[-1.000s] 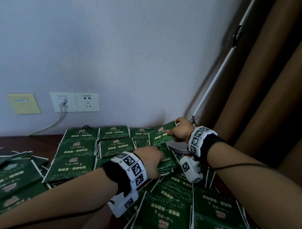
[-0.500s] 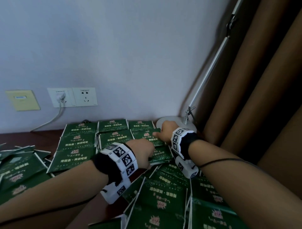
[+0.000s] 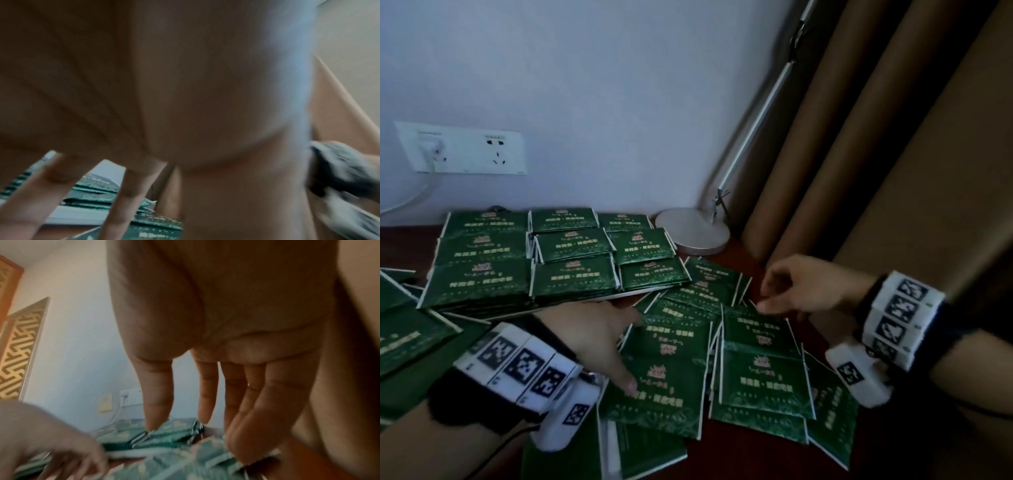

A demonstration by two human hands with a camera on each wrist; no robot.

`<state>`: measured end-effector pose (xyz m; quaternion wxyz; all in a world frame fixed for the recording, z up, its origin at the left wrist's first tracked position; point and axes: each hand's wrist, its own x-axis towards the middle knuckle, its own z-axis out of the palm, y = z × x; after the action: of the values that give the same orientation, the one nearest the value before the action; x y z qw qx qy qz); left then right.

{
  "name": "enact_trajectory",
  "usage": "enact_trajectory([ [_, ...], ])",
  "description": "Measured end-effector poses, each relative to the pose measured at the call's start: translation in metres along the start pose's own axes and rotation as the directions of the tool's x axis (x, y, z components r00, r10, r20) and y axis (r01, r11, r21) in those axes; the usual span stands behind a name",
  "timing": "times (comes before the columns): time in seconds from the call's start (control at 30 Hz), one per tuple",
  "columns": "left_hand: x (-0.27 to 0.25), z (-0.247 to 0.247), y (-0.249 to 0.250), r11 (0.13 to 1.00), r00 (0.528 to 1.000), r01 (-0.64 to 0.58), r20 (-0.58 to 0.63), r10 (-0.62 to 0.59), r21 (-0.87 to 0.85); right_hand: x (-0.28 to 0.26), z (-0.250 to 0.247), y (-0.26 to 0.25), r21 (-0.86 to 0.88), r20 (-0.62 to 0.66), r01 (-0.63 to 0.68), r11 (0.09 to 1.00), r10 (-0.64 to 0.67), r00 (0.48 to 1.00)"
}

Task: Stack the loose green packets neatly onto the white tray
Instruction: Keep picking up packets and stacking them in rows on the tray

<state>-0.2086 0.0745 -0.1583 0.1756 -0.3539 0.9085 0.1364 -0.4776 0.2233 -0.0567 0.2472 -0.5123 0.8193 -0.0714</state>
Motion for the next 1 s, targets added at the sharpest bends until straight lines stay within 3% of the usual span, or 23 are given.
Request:
enact_trajectory([
  [0.1, -0.005, -0.001, 0.008, 0.999, 0.999, -0.029, -0.028, 0.029, 0.02, -0.029, 0.028, 0.027, -0.142, 0.063, -0.078, 0.987, 0.088, 0.994],
  [0.2, -0.017, -0.01, 0.021, 0.997, 0.997, -0.078, 0.017, 0.077, 0.016, -0.036, 0.054, 0.041, -0.116, 0.062, -0.158, 0.981, 0.166, 0.984],
  [0.37, -0.024, -0.019, 0.026, 0.995, 0.988, -0.104, 0.113, 0.104, -0.005, -0.03, 0.083, 0.043, -0.073, -0.085, -0.194, 0.978, 0.188, 0.979],
  [0.57, -0.015, -0.012, 0.022, 0.967, 0.981, -0.099, 0.14, 0.134, -0.235, -0.031, 0.096, 0.029, 0.011, -0.092, -0.177, 0.984, 0.177, 0.98],
  [0.7, -0.012, -0.01, 0.018, 0.945, 0.984, -0.121, 0.089, 0.155, -0.305, -0.033, 0.105, 0.018, 0.021, -0.125, -0.153, 0.988, 0.154, 0.98],
  [0.87, -0.014, -0.019, 0.005, 0.898, 0.986, -0.117, 0.055, 0.155, -0.424, -0.04, 0.108, 0.008, 0.114, -0.207, -0.088, 0.99, 0.11, 0.972],
  [1.0, -0.025, -0.03, -0.006, 0.854, 0.984, -0.162, -0.013, 0.179, -0.495, -0.045, 0.111, 0.008, 0.252, -0.352, 0.008, 0.968, 0.084, 0.932],
])
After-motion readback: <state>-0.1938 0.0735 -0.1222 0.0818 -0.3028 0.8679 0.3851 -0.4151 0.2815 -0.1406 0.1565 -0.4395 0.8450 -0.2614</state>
